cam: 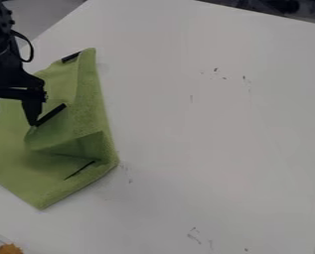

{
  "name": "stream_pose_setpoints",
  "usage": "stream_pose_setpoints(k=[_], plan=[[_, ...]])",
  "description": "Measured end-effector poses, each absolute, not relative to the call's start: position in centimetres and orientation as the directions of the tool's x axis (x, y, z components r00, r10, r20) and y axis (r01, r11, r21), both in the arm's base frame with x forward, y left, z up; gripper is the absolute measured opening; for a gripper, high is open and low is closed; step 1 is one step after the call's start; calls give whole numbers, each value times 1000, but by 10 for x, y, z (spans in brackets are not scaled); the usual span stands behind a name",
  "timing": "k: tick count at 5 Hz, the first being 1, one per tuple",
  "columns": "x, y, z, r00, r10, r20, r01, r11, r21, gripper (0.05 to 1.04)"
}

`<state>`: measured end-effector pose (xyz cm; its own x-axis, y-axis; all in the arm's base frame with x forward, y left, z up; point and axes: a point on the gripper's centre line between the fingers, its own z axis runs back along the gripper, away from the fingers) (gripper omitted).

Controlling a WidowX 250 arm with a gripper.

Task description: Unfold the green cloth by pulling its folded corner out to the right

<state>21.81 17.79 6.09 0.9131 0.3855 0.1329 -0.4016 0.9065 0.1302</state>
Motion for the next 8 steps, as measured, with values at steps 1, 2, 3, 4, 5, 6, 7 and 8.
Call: stream_pose_setpoints(k=[1, 2, 3, 4, 5, 6, 7, 8], plan=[[216, 175, 54, 915, 389, 110, -400, 909, 118, 1001], [220, 174, 56, 918, 373, 135, -385, 919, 78, 1001], [227, 176, 71, 912, 347, 218, -370, 926, 77, 1001], [236, 176, 91, 905, 295, 308, -341, 934, 106, 1001], [242, 178, 115, 900, 263, 346, -328, 934, 142, 1001], [249, 181, 131, 914, 217, 341, -291, 939, 182, 1001], [259, 181, 149, 929, 155, 336, -241, 943, 231, 1001], [269, 180, 131, 950, 152, 274, -207, 961, 184, 1001]])
